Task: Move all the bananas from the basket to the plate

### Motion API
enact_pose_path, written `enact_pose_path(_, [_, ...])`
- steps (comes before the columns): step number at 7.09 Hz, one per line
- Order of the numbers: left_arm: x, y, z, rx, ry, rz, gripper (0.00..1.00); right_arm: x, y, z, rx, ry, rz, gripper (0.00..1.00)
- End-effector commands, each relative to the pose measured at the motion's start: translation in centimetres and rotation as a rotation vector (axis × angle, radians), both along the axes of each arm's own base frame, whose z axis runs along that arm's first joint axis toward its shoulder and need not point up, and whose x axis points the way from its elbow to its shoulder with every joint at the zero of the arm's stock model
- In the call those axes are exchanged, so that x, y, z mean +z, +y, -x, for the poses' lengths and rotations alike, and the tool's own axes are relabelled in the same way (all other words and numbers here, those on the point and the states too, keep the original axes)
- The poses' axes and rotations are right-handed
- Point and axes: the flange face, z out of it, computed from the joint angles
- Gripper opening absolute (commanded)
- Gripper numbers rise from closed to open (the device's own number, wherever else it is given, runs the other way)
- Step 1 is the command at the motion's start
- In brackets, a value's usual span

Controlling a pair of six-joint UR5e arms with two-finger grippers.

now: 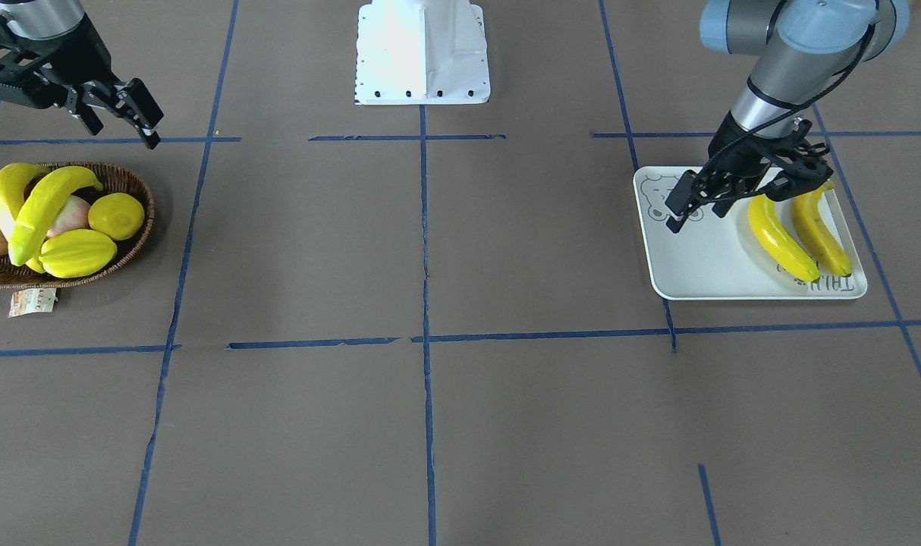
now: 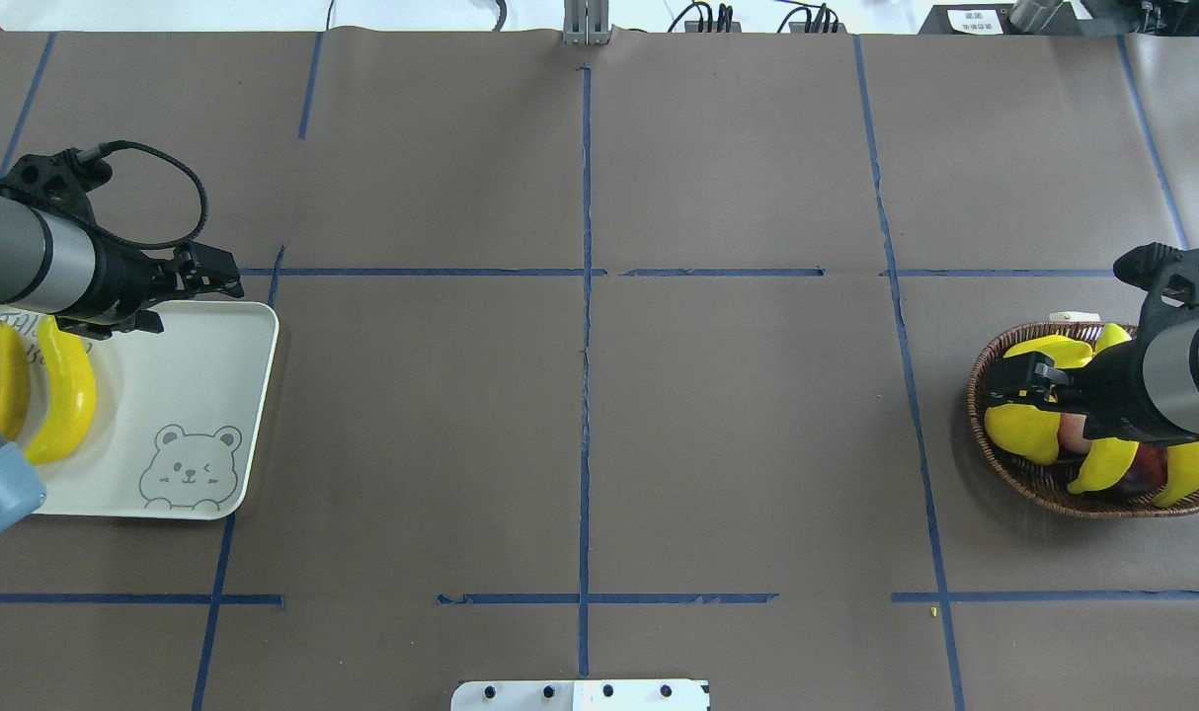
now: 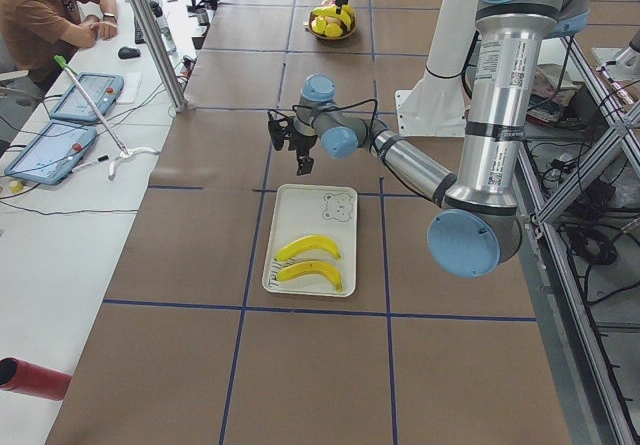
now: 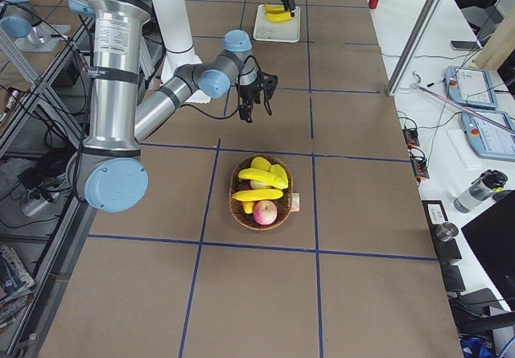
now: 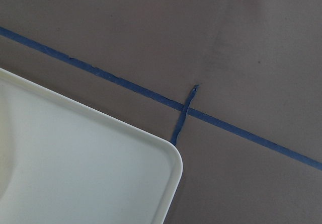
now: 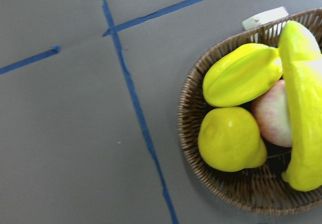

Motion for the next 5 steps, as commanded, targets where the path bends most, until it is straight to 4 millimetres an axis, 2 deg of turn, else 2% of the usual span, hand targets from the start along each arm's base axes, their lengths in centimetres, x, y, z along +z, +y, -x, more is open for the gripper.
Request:
enact_pose_path(1, [-2.1, 0.1, -0.6, 0.000, 0.034, -0.013, 1.00, 5.8, -1.4, 0.2, 0.057, 0.141, 0.022, 1.00])
enact_pose_path(2, [-2.5, 0.3, -0.5, 0.002, 0.040, -0.019, 1.00, 7.7, -1.2, -0.7, 0.073, 0.193, 0.015, 1.00])
enact_pose_path(4, [-2.9, 0.7, -0.8, 0.011, 0.042, -0.021, 1.00, 9.9, -0.7, -1.2, 0.066, 0.234, 0.042, 1.00])
enact_pose_path(5, [-3.0, 0.8, -0.7, 0.011, 0.044, -0.022, 0.99, 10.0, -0.6, -1.2, 0.061, 0.235, 0.041, 1.00])
